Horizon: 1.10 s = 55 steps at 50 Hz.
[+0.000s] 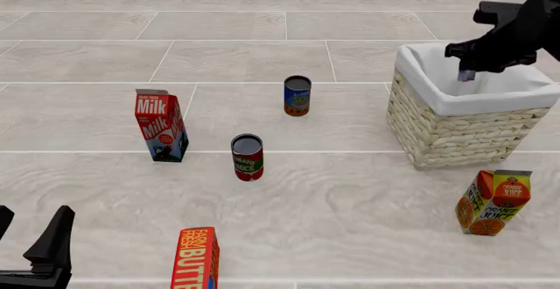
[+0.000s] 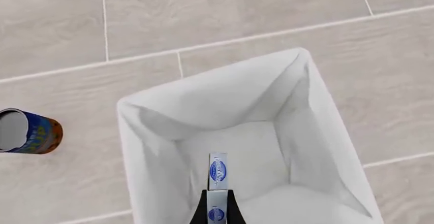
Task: Pick the cream cheese and place it in the basket.
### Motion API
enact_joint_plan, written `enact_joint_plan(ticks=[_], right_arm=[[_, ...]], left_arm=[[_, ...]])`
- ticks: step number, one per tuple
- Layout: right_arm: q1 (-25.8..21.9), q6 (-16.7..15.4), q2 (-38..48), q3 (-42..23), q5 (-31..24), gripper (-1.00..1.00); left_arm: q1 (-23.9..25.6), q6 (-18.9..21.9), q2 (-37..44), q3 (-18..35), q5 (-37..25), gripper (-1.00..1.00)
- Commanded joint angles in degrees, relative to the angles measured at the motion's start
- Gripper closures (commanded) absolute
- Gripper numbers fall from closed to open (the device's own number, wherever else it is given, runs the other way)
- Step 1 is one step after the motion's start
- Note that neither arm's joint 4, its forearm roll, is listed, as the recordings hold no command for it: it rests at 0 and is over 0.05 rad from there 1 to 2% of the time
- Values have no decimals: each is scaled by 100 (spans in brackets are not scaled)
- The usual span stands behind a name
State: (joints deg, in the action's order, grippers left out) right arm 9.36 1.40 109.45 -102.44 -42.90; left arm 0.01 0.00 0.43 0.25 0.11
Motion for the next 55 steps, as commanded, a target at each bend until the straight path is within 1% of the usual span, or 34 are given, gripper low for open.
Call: enact_joint_plan(ticks=[1,2,3,10,14,15,16,18,19,22,29,31,40,47,55], right_arm=[[64,139,120,-68,100,100],[51,234,122,-44,147,100],[62,248,149,-36,153,100],[88,267,229,-10,192,100],[159,285,338,-108,186,100],[217,333,368,-137,183,100],[238,290,364,-133,193,100],[194,342,311,-42,221,100],[199,301,303,3,229,100],[195,337,287,83,294,100],[227,306,331,207,415,100],[157,467,301,274,481,100],[145,443,367,364,577,100],[171,381,383,274,493,100],[116,430,315,252,426,100]], left_arm=[[1,1,0,0,0,-100],[-1,-2,1,0,0,-100],[0,0,0,0,0,-100],[0,-1,1,0,0,-100],[-1,0,-1,0,0,-100],[0,3,0,0,0,-100],[0,0,0,0,0,-100],[-1,1,0,0,0,-100],[0,0,0,0,0,-100],[-1,1,0,0,0,-100],[0,0,0,0,0,-100],[-2,1,0,0,0,-100],[-6,3,0,0,-1,-100],[-10,5,0,0,-1,-100],[-14,7,0,0,-2,-100]])
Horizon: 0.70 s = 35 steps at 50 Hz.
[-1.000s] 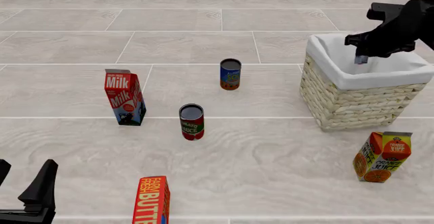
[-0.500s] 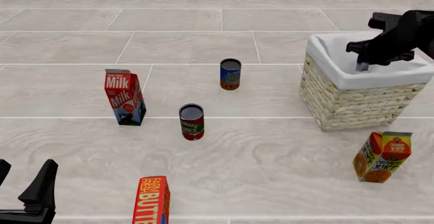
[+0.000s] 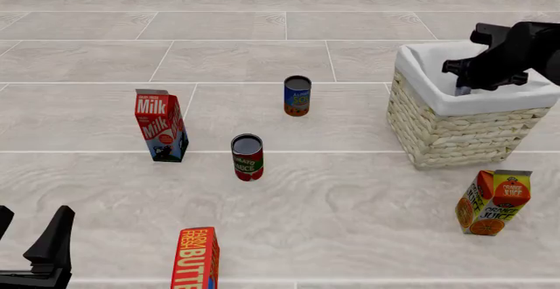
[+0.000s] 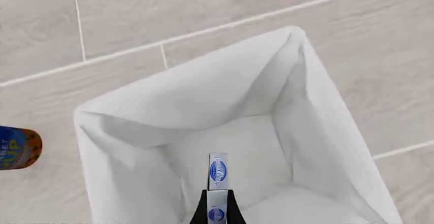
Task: Pick the cream cheese and place it in the basket.
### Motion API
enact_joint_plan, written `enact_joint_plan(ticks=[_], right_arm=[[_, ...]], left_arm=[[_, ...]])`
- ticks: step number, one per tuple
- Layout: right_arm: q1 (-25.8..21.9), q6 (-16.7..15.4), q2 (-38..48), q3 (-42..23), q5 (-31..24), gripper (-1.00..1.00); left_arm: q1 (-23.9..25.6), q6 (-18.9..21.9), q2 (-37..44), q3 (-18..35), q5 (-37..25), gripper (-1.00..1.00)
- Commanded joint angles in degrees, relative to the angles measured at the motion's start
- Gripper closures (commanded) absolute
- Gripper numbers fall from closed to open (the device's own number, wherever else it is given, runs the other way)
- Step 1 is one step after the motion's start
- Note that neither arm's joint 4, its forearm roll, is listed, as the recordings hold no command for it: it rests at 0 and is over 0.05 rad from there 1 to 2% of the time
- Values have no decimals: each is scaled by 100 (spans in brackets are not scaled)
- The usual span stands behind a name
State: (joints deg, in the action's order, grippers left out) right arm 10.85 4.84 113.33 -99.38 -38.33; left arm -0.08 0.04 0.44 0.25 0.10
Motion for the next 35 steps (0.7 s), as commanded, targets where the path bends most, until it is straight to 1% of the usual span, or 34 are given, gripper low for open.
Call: enact_joint_plan(ticks=[1,4,5,7,10,13,23,24,27,28,31,33,35], right_arm=[[-31,80,-72,-54,-29,100],[-5,41,-54,-67,-26,100],[-14,61,-48,-61,-10,-100],[-12,39,-45,-61,-7,-100],[-36,145,-76,-54,-14,-100],[38,46,-52,-179,-63,-100],[51,16,-179,-223,-148,-100],[102,-103,-149,-251,-196,-100],[87,-87,-210,-241,-200,-100],[65,-38,-265,-239,-192,-100],[59,-101,-366,-257,-271,-100],[18,-12,-524,-185,-226,-100],[23,-47,-578,-164,-234,-100]], left_arm=[[-6,3,0,0,-1,-100],[-7,3,0,0,-1,-100],[9,-4,0,0,1,-100],[9,-4,0,0,1,-100],[9,-4,0,0,1,-100],[9,-4,0,0,1,-100],[9,-4,0,0,1,-100],[9,-4,0,0,1,-100],[9,-4,0,0,1,-100],[9,-4,0,0,1,-100],[9,-4,0,0,1,-100],[9,-4,0,0,1,-100],[9,-4,0,0,1,-100]])
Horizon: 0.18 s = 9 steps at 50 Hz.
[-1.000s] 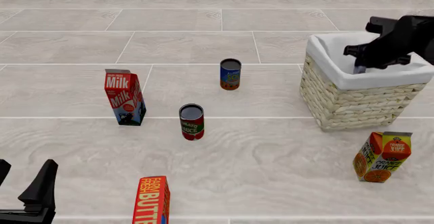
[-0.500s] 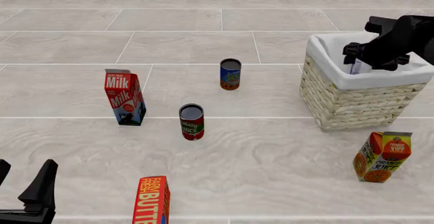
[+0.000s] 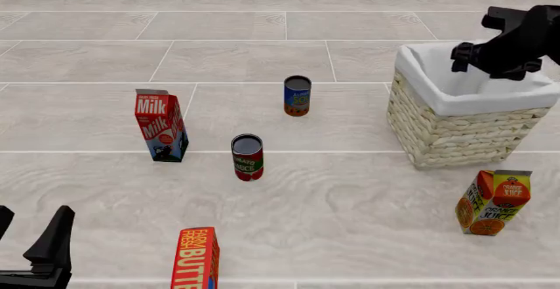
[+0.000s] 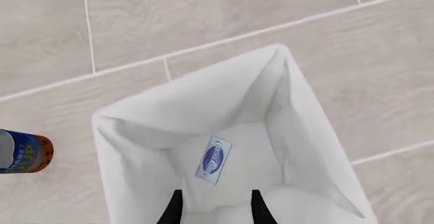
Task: Pick the cream cheese and place it in the basket.
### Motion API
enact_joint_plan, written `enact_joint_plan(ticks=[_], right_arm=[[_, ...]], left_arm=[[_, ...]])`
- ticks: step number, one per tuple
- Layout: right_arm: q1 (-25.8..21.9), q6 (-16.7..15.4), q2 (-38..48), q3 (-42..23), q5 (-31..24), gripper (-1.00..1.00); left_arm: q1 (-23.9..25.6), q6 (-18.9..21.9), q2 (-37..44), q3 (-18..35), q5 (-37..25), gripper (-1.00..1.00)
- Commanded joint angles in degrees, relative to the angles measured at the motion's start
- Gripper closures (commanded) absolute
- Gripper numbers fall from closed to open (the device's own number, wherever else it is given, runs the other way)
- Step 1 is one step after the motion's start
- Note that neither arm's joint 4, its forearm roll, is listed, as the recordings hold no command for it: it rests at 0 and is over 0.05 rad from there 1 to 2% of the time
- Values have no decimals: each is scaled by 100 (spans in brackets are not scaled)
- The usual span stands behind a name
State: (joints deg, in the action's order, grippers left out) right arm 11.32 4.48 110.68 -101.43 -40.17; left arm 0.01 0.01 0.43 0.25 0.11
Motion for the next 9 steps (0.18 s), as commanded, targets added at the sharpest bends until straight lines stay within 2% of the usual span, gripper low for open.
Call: enact_joint_plan(ticks=[1,9], right_arm=[[-16,-19,-347,61,-45,-100],[-92,-115,-1075,779,224,-100]], left_arm=[[1,0,0,0,0,-100],[1,0,0,0,0,-100]])
